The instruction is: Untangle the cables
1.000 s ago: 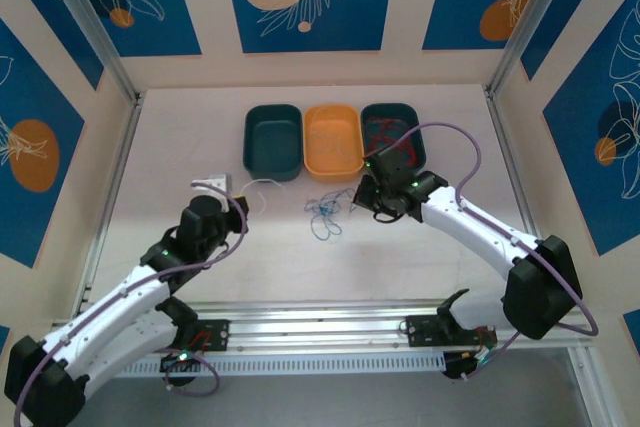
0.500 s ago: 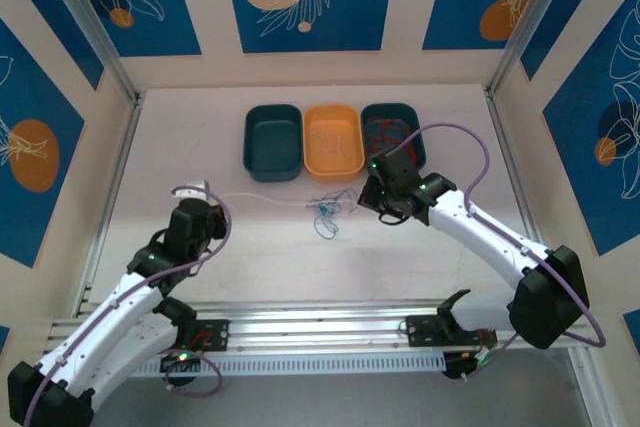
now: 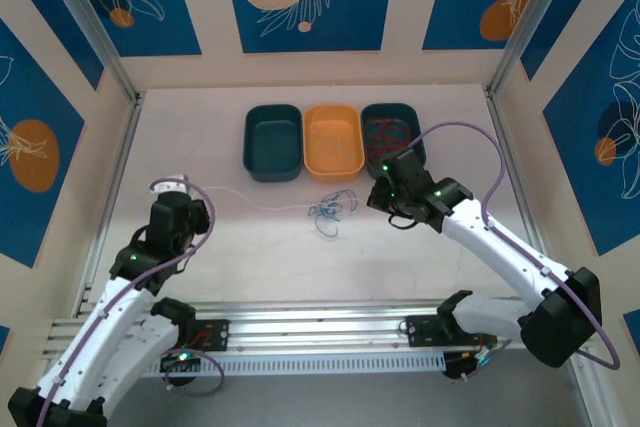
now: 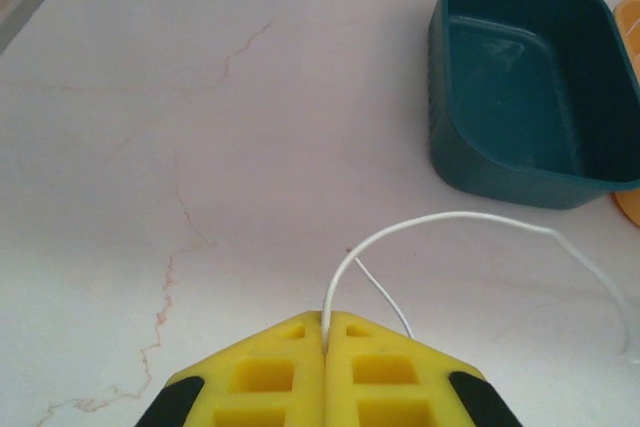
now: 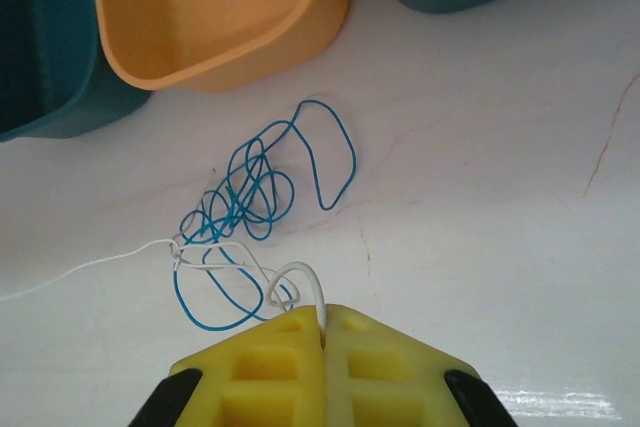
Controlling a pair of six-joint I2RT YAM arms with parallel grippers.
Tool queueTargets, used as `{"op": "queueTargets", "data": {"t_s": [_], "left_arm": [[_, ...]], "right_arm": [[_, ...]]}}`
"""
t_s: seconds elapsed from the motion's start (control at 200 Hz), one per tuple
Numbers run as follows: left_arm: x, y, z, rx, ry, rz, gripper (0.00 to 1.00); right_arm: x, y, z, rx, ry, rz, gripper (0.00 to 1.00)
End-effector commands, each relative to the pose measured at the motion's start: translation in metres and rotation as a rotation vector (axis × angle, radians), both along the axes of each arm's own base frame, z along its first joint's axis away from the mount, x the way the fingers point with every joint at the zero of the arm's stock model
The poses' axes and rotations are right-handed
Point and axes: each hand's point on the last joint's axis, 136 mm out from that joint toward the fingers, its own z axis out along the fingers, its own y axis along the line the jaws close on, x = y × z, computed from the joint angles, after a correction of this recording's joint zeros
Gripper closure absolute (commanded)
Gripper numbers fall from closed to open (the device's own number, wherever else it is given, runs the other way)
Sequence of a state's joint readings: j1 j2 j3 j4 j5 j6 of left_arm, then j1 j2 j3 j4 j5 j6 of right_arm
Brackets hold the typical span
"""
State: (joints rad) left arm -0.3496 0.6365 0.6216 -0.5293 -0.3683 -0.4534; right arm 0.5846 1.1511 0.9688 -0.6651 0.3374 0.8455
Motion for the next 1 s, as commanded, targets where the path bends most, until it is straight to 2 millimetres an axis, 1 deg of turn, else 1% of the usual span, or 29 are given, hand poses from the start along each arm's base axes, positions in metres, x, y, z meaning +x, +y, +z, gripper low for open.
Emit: {"op": "queueTargets", "data": {"t_s": [0.0, 0.115, 0.23, 0.285, 0.345, 0.5, 0.58, 0.645, 0.77, 0.88, 0.995], "left_arm": [[-0.004, 0.011, 0.006, 0.041, 0.018, 0.019, 1.0], [-0.006, 0.017, -0.005, 0.053, 0.059, 0.042, 1.0], [-0.007, 0.029, -0.018, 0.062, 0.105, 0.088, 1.0], [-0.007, 0.032, -0.022, 0.049, 0.119, 0.104, 1.0], [-0.006, 0.032, -0.023, 0.026, 0.12, 0.107, 1.0], [0.001, 0.023, -0.014, -0.021, 0.089, 0.073, 1.0], [0.004, 0.02, -0.005, -0.03, 0.068, 0.055, 1.0], [0.005, 0.019, 0.002, -0.03, 0.056, 0.046, 1.0], [0.004, 0.026, 0.01, 0.005, 0.046, 0.067, 1.0], [0.001, 0.036, 0.01, 0.038, 0.057, 0.109, 1.0], [-0.002, 0.049, 0.011, 0.059, 0.069, 0.167, 1.0]], "right_arm": [[0.001, -0.009, 0.026, -0.031, -0.072, 0.018, 1.0], [-0.001, -0.022, 0.041, -0.072, -0.115, 0.003, 1.0], [-0.004, -0.036, 0.049, -0.096, -0.131, -0.018, 1.0], [-0.004, -0.037, 0.05, -0.089, -0.137, -0.014, 1.0], [-0.004, -0.034, 0.049, -0.067, -0.137, 0.003, 1.0], [-0.002, -0.017, 0.031, -0.016, -0.107, 0.066, 0.97], [0.0, -0.015, 0.021, -0.018, -0.075, 0.059, 0.99], [0.001, -0.014, 0.017, -0.024, -0.065, 0.055, 1.0], [0.003, -0.02, 0.022, -0.049, -0.083, 0.036, 1.0], [0.004, -0.037, 0.03, -0.099, -0.102, -0.018, 1.0], [0.003, -0.053, 0.046, -0.124, -0.146, -0.048, 1.0]]}}
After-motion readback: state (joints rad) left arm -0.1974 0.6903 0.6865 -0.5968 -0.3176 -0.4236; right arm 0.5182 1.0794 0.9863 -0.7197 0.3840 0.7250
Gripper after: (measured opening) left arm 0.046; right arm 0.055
